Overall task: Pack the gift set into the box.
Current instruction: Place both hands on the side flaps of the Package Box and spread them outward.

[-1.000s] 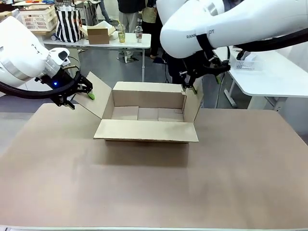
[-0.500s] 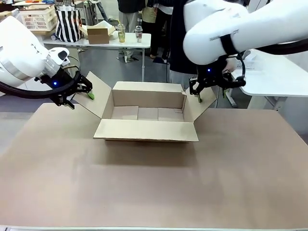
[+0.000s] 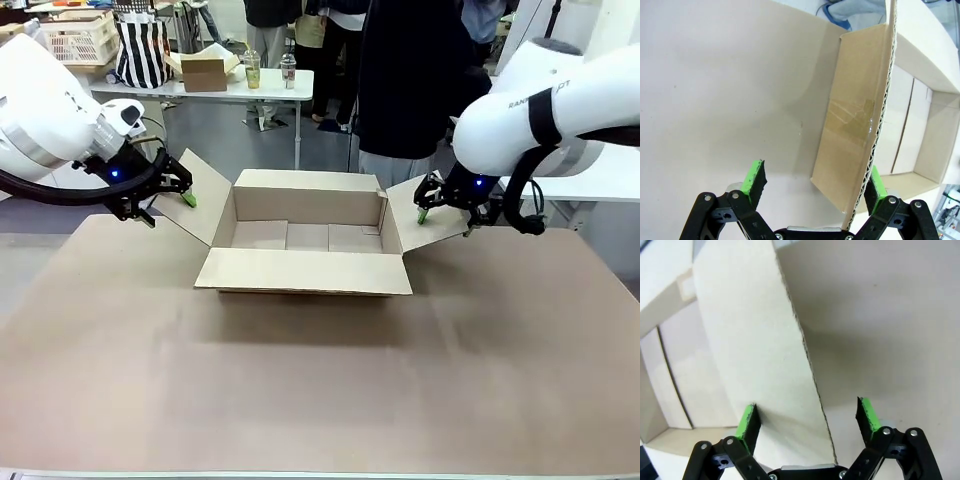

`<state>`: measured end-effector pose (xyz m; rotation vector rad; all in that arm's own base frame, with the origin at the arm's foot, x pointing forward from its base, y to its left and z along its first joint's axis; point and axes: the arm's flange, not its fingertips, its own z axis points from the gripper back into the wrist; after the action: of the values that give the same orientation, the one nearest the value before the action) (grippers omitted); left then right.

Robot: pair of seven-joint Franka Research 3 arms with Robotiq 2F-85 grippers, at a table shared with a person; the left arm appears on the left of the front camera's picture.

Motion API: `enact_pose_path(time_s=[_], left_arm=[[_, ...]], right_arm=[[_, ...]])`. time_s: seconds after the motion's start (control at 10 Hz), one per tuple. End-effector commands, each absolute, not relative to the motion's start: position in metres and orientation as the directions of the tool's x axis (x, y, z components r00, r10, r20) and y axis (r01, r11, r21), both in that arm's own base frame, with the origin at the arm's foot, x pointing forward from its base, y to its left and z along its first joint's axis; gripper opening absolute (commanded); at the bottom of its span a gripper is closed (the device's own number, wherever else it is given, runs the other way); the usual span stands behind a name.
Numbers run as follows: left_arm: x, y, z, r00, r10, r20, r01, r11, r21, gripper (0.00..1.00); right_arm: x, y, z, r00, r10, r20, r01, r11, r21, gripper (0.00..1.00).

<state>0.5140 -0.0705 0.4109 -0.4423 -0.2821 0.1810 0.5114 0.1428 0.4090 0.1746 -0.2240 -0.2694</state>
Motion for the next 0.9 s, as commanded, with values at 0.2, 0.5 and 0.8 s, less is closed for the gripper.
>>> enact_pose_path(time_s=[0.2, 0.5, 0.8], left_arm=[[0.5129, -0.0720, 0.4102, 0.943, 0.240, 0.229, -0.123, 0.894, -0.430, 1.00], [0.5129, -0.0720, 0.4102, 0.943, 0.240, 0.229, -0.123, 0.894, -0.430, 1.00], [0.5129, -0.0720, 0.4102, 0.943, 0.240, 0.229, -0.123, 0.894, -0.430, 1.00]], right_arm=[[0.5276, 0.1563, 0.4197, 0.944, -0.268, 0.191, 0.244, 0.959, 0.140, 1.00], [0.5276, 0.1563, 0.4197, 0.944, -0.268, 0.191, 0.244, 0.959, 0.140, 1.00], [0.5276, 0.1563, 0.4197, 0.944, -0.268, 0.191, 0.244, 0.959, 0.140, 1.00]])
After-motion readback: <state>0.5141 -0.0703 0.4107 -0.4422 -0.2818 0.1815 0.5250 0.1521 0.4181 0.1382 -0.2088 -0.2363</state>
